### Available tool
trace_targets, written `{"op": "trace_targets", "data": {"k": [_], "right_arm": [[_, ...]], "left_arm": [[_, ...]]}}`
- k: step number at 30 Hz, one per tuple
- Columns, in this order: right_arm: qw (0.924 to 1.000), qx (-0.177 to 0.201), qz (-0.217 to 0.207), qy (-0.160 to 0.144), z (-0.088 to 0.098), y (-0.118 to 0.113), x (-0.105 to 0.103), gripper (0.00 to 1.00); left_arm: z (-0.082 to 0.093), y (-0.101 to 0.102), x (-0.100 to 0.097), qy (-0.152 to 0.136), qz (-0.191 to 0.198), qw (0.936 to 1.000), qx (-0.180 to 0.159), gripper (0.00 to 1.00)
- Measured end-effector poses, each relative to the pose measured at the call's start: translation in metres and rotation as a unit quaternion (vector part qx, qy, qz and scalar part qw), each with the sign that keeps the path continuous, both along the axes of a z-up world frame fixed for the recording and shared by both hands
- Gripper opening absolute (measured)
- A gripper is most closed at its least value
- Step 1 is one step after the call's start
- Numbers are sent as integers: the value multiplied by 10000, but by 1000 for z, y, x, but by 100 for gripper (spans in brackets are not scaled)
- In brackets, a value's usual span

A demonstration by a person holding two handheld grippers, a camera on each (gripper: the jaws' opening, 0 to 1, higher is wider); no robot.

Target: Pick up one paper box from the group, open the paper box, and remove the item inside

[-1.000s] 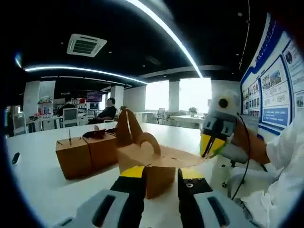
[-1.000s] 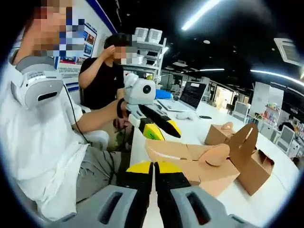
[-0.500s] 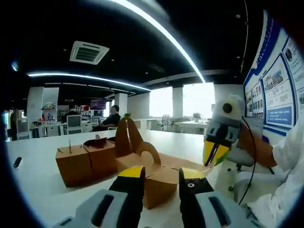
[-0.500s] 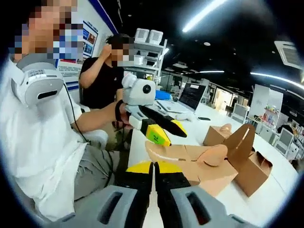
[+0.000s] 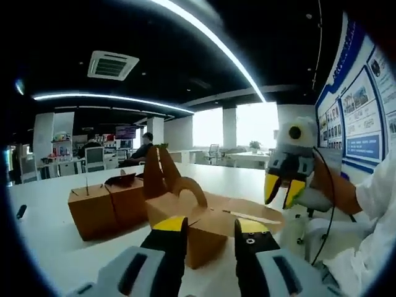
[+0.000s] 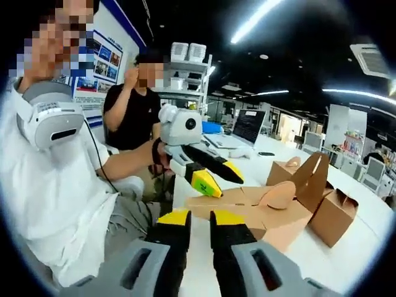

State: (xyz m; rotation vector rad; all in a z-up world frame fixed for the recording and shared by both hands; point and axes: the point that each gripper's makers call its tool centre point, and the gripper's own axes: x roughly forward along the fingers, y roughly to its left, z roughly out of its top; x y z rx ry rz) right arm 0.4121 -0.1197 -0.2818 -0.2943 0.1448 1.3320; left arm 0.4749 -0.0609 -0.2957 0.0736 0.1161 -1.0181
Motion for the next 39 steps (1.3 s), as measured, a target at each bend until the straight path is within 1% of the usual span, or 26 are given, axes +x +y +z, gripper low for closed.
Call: {"op": "trace_targets", "data": {"k": [1,2,4,6,7,8,9,10,11,13,15,17,21,26,30,32,35,39], "right_arm": [[10000,81,-19,6,3,-2,0,26],[9999,165,-32,17,6,-4,0,27],[9987,460,-180,91,18,-8,4,27],[9962,699,-505,117,28,-12,17,27],[9948,730,-690,171,30,-13,26,27],[9922,759,-975,138,31,-14,39,27],[9907,733,-1137,144,30,-15,46,27],[9897,525,-1331,-7,25,-16,56,27],[9892,427,-1401,-72,23,-15,61,27],[9894,475,-1373,-34,21,-10,63,27],[9902,570,-1276,63,21,-6,60,27],[9910,530,-1227,63,19,-4,58,27],[9907,436,-1287,18,16,-4,58,27],[9901,280,-1374,-47,5,-1,61,27],[9879,208,-1533,-125,-3,-4,68,26],[9856,-35,-1669,-260,-11,-8,75,26],[9862,68,-1646,-184,-12,-7,75,26],[9857,-17,-1663,-268,-14,-7,76,26]], "left_arm": [[-1,-1,0,15,-6,10000,5,32],[-2,-2,0,20,-15,10000,4,32],[-4,-4,-1,-6,-28,10000,22,32],[-4,-5,-1,-47,-31,10000,51,32],[-3,-5,-1,-84,-12,9999,87,32],[-4,-6,-1,-125,-9,9998,137,32],[-4,-6,-2,-137,-13,9998,163,32],[-4,-5,-2,-132,-18,9998,168,32],[-4,-6,-2,-108,-28,9998,149,33],[-4,-5,-2,-108,-15,9998,141,33],[-4,-3,-1,-99,-3,9999,135,33],[-4,-3,-1,-93,-14,9999,133,33],[-4,-4,-1,-88,-48,9998,155,33],[-5,-4,-1,-140,-65,9996,218,33],[-5,-4,-2,-174,-88,9995,241,34],[-5,-4,-2,-168,-96,9995,240,34],[-5,-4,-2,-172,-97,9995,257,34],[-4,-4,-1,-97,-128,9997,189,34]]}}
